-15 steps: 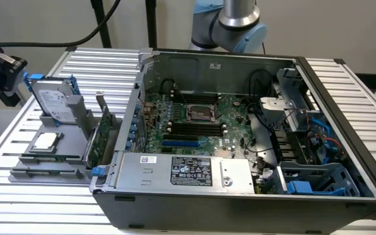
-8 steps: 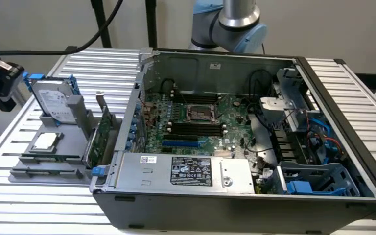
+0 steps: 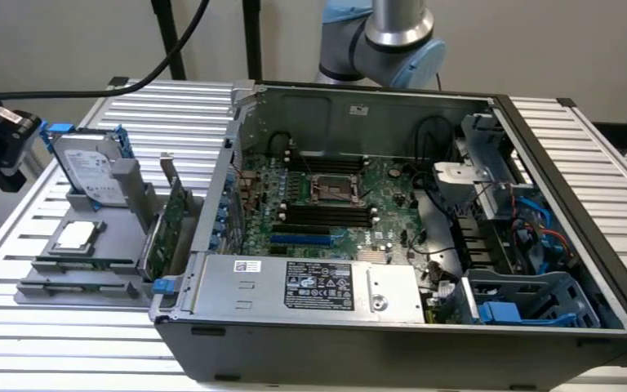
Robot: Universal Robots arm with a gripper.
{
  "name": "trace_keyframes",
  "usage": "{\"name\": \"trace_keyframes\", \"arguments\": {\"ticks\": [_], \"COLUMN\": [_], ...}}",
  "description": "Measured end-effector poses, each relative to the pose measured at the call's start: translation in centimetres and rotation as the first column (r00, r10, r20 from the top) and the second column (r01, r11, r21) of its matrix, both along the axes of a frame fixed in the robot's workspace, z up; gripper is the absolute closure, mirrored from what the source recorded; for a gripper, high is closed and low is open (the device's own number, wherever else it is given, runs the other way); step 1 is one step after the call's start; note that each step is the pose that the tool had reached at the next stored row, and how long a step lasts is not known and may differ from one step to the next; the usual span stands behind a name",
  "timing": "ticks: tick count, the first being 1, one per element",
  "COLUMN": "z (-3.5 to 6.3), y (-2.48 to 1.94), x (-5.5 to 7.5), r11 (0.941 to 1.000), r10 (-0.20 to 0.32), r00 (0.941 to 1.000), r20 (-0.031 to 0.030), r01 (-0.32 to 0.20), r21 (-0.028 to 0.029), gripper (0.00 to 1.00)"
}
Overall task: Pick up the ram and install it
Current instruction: 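Pick up the ram and move it above insertion slot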
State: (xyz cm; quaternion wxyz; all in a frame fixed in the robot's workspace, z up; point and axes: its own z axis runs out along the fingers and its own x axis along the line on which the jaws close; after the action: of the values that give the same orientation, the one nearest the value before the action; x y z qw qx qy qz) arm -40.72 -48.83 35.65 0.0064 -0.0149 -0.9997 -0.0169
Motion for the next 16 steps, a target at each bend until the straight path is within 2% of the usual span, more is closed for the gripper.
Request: {"name": "trace_keyframes", "arguments": {"ticks": [16], "z": [-0.04], "y": [0.0], "x": [0.08], "r11": [1.0], "r10": [0.005], "r00": [1.0], "r20": [0.0003], "r01": [-0.005], "r21": [0.0002], "gripper": [1.0]}}
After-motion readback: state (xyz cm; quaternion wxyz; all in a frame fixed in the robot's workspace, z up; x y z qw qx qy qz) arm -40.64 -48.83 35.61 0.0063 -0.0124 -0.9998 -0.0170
